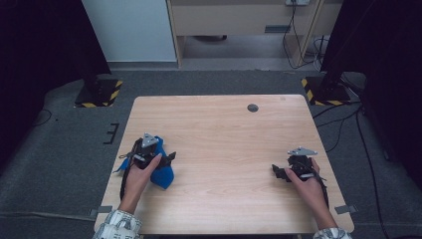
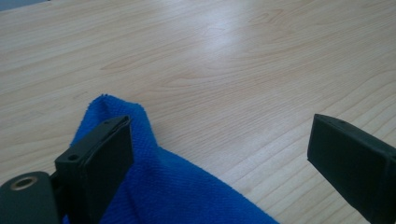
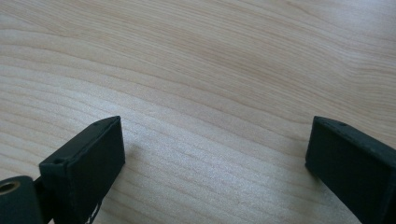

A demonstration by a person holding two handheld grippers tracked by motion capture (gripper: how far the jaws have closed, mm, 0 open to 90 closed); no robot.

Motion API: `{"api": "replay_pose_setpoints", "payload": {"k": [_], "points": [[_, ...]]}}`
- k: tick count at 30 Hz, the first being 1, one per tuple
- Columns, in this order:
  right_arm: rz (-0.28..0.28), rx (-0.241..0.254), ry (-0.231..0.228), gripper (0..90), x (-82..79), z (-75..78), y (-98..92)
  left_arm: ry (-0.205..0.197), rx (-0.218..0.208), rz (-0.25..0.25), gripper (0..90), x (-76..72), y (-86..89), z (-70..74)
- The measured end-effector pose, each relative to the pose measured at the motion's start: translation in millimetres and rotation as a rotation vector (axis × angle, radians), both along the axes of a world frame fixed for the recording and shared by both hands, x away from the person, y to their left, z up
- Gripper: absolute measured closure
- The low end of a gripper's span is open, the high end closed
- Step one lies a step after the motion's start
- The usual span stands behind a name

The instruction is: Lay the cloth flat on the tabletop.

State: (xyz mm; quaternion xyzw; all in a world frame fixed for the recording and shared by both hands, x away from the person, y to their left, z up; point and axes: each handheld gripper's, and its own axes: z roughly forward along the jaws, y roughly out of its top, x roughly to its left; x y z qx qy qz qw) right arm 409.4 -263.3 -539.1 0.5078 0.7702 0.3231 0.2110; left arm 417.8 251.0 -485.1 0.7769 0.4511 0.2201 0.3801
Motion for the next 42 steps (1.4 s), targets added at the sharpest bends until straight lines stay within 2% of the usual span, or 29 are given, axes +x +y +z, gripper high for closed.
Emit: {"api": "replay_pose_setpoints", "payload": {"k": [3, 8, 9, 11, 14, 16, 18, 26, 28, 30, 34, 36, 39, 42], "points": [[0.001, 0.000, 0.000, 4.6, -0.1, 0.0, 0.1, -0.005, -0.013, 0.013, 6.0, 0.1, 8.0, 2.8], [0.001, 0.000, 0.000, 4.7, -0.1, 0.0, 0.1, -0.004, -0.001, 0.017, 5.9, 0.1, 15.7, 5.2], [0.002, 0.000, 0.000, 4.6, -0.1, 0.0, 0.1, -0.005, -0.017, 0.025, 5.9, -0.1, 20.4, 7.2], [0.002, 0.000, 0.000, 4.6, -0.2, 0.0, 0.2, -0.008, -0.020, 0.039, 5.9, -0.3, 26.3, 10.1], [0.001, 0.001, 0.001, 4.6, -0.3, 0.1, 0.3, -0.009, -0.005, 0.053, 5.9, -0.2, 32.3, 12.3], [0.003, 0.000, 0.000, 4.6, -0.3, 0.0, 0.2, -0.002, -0.028, 0.072, 5.9, 0.3, 41.1, 11.8], [0.001, 0.001, 0.000, 4.7, -0.2, 0.1, 0.2, 0.004, -0.026, 0.077, 5.9, 0.6, 43.6, 10.8], [0.003, 0.000, 0.000, 4.7, -0.5, 0.0, 0.5, 0.056, -0.001, 0.083, 6.0, 4.7, 49.2, -6.0], [0.004, -0.001, -0.001, 4.7, -0.5, 0.0, 0.4, 0.076, 0.019, 0.082, 6.0, 5.9, 49.3, -12.5], [0.001, 0.000, -0.001, 4.6, -0.6, -0.1, 0.8, 0.078, 0.033, 0.095, 7.3, 6.3, 50.7, -16.8], [0.003, 0.002, 0.001, 4.6, -1.0, 0.1, 1.1, 0.105, 0.024, 0.097, 7.2, 8.0, 52.7, -24.3], [0.000, 0.002, 0.000, 4.7, -0.9, 0.0, 1.3, 0.126, 0.039, 0.089, 7.1, 9.5, 51.8, -30.4], [0.005, 0.001, -0.001, 4.7, -1.0, -0.1, 1.2, 0.137, 0.046, 0.085, 6.6, 10.8, 50.7, -34.6], [0.002, 0.002, -0.001, 4.7, -1.1, 0.0, 1.5, 0.150, 0.035, 0.091, 6.3, 11.9, 50.4, -40.2]]}}
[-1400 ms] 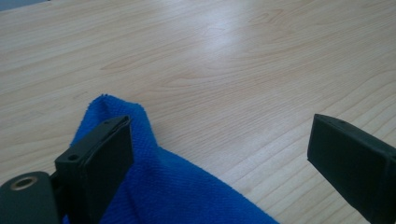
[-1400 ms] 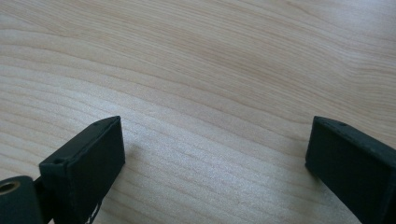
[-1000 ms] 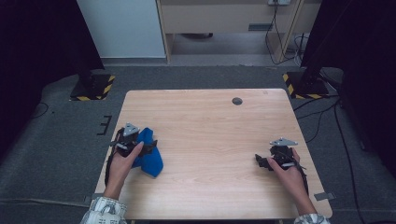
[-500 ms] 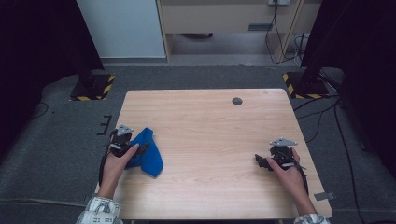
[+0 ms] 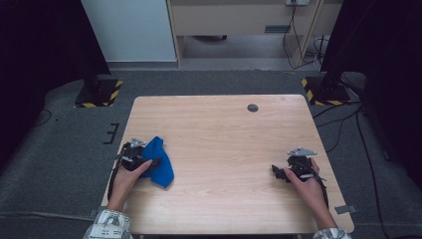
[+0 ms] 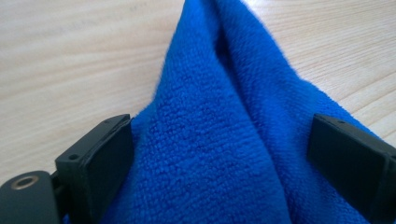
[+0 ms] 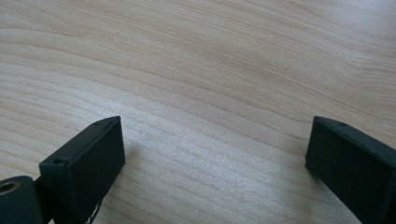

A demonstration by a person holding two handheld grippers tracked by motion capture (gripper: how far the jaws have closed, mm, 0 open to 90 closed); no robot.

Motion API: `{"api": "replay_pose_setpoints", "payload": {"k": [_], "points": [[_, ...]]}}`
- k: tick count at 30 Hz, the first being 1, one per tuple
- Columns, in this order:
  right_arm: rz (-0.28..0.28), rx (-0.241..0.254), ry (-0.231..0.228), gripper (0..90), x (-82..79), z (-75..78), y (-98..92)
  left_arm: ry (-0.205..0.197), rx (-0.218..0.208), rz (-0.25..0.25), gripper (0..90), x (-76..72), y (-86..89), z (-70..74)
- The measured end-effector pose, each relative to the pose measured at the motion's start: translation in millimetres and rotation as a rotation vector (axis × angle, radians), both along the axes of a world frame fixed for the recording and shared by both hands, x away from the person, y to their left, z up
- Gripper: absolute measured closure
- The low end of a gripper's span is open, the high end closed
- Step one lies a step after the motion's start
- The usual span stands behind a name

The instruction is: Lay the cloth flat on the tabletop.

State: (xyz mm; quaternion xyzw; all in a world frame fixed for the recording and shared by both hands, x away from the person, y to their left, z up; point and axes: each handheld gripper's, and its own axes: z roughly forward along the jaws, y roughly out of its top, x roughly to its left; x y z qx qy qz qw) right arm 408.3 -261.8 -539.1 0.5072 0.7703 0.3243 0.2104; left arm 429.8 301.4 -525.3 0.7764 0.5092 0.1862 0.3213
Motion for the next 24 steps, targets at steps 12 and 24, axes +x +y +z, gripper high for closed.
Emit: {"api": "replay_pose_setpoints", "payload": {"k": [12, 24], "points": [[-0.001, 0.000, 0.000, 4.7, -0.2, 0.0, 0.2, -0.026, 0.046, 0.013, 35.9, -2.5, 2.3, 3.7], [0.007, -0.004, 0.000, 4.7, -0.3, 0.0, 0.2, -0.060, -0.030, 0.024, 66.8, -6.7, 4.8, 15.4]]}}
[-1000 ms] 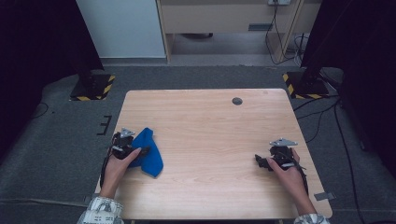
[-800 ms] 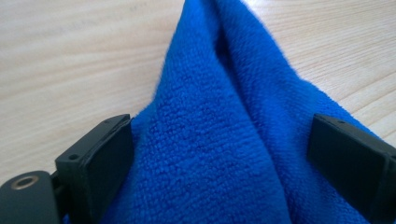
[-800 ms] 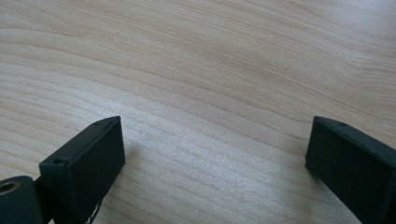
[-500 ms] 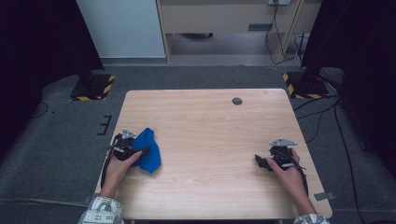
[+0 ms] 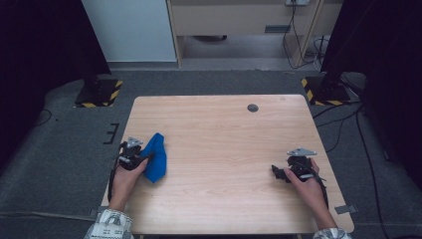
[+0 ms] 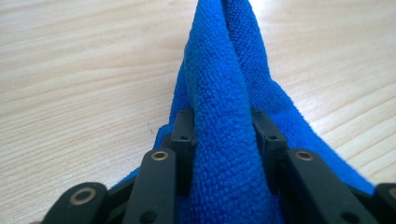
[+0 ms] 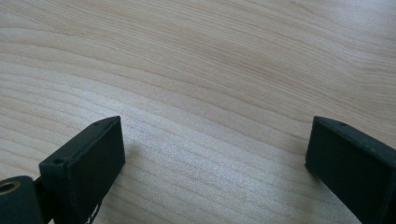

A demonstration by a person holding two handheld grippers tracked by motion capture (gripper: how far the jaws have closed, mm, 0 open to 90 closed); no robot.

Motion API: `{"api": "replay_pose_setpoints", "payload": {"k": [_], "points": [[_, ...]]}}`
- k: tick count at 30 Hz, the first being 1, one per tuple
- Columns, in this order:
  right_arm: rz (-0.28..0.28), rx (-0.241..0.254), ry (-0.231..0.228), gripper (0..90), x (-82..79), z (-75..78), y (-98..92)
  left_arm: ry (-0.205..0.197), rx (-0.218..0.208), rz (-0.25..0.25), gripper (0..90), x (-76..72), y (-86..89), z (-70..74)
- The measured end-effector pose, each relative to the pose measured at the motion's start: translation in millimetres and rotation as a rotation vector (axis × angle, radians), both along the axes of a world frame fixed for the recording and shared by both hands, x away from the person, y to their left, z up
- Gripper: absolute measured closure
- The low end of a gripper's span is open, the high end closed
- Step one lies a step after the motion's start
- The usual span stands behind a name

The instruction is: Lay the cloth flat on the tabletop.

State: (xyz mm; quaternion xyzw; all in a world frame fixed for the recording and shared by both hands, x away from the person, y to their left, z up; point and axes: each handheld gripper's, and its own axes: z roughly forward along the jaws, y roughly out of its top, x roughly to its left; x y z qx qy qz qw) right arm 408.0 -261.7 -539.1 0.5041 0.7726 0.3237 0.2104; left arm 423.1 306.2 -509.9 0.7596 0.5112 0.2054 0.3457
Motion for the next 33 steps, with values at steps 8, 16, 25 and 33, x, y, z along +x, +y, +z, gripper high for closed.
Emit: {"api": "replay_pose_setpoints", "payload": {"k": [8, 16, 25, 33], "points": [[0.000, 0.000, 0.000, 4.6, 0.0, 0.0, 0.0, -0.052, -0.049, 0.004, 67.6, -3.3, 0.4, 12.2], [0.000, 0.000, 0.000, 4.6, 0.0, 0.0, 0.0, -0.094, -0.074, -0.026, 67.7, -7.2, -11.8, 25.8], [0.000, 0.000, 0.000, 4.6, 0.0, 0.0, 0.0, -0.127, -0.099, -0.053, 68.0, -11.8, -33.1, 36.8], [0.000, 0.000, 0.000, 4.6, 0.0, 0.0, 0.0, -0.147, -0.095, -0.112, 68.0, -14.8, -59.7, 45.9]]}}
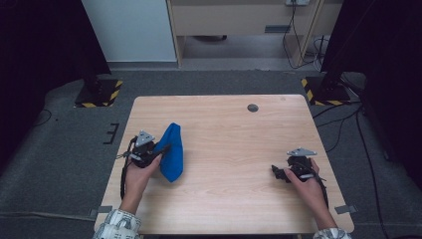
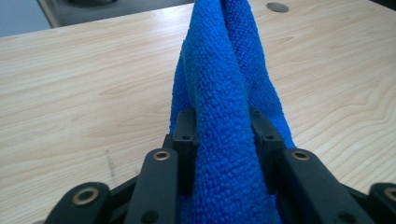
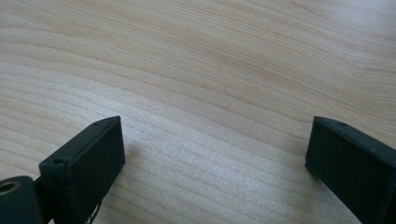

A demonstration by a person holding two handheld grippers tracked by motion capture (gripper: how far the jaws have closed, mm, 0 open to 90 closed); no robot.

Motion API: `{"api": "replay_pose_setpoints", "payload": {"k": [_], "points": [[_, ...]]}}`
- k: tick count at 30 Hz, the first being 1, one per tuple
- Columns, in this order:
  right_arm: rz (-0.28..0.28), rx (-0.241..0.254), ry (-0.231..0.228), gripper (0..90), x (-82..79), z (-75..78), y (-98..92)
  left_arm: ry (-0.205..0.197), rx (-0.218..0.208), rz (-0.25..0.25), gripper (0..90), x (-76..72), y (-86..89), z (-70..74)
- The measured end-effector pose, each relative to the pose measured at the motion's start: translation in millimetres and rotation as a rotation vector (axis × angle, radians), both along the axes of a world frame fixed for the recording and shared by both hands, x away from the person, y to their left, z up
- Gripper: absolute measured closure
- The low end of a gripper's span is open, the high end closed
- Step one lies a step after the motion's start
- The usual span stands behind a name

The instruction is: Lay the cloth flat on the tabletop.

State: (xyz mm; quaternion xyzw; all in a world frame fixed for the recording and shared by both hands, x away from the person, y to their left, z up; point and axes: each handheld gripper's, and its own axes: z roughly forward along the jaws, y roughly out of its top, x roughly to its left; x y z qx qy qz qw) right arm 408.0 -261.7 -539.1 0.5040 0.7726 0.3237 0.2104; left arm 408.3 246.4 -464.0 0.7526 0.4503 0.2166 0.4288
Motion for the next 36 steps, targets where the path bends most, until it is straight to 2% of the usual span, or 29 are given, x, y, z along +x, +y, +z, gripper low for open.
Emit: {"api": "replay_pose_setpoints", "payload": {"k": [5, 8, 9, 10, 12, 14, 18, 19, 21, 25, 30, 36], "points": [[0.000, 0.001, 0.001, 4.6, 0.0, 0.0, 0.0, 0.005, -0.002, -0.019, 68.0, 1.3, -12.6, 0.4], [0.000, 0.001, 0.000, 4.6, 0.0, 0.0, 0.0, 0.013, -0.002, -0.058, 68.0, 3.7, -30.0, -0.1], [0.000, 0.001, 0.000, 4.6, 0.0, 0.0, 0.0, 0.013, -0.002, -0.058, 68.0, 3.7, -30.0, -0.1], [0.000, 0.001, 0.000, 4.6, 0.0, 0.0, 0.0, 0.016, 0.004, -0.082, 68.0, 4.5, -40.3, -0.5], [0.000, 0.000, 0.000, 4.6, 0.0, 0.0, 0.0, 0.018, 0.004, -0.095, 67.9, 5.1, -45.5, -0.7], [0.000, 0.000, 0.000, 4.6, 0.0, 0.0, 0.0, 0.029, -0.003, -0.135, 67.9, 8.6, -59.8, 0.3], [0.000, 0.000, 0.000, 4.6, 0.0, 0.0, 0.1, 0.033, -0.003, -0.168, 67.9, 11.2, -73.1, 2.5], [0.001, 0.000, 0.002, 4.5, 0.0, 0.1, 0.0, 0.038, -0.012, -0.190, 67.9, 11.2, -83.2, 2.5], [0.001, 0.000, 0.003, 4.5, -0.1, 0.2, 0.1, 0.042, -0.013, -0.199, 67.9, 11.0, -87.1, 2.3], [0.000, 0.000, 0.002, 4.5, -0.1, 0.1, 0.1, 0.057, 0.032, -0.258, 67.7, 8.7, -111.8, -3.4], [0.000, 0.000, 0.001, 4.5, -0.3, 0.0, 0.5, 0.071, 0.068, -0.308, 67.7, 7.5, -134.8, -11.1], [-0.003, 0.001, -0.002, 4.5, -0.3, -0.2, 0.9, 0.085, 0.087, -0.326, 67.3, 9.7, -151.2, -18.4]]}}
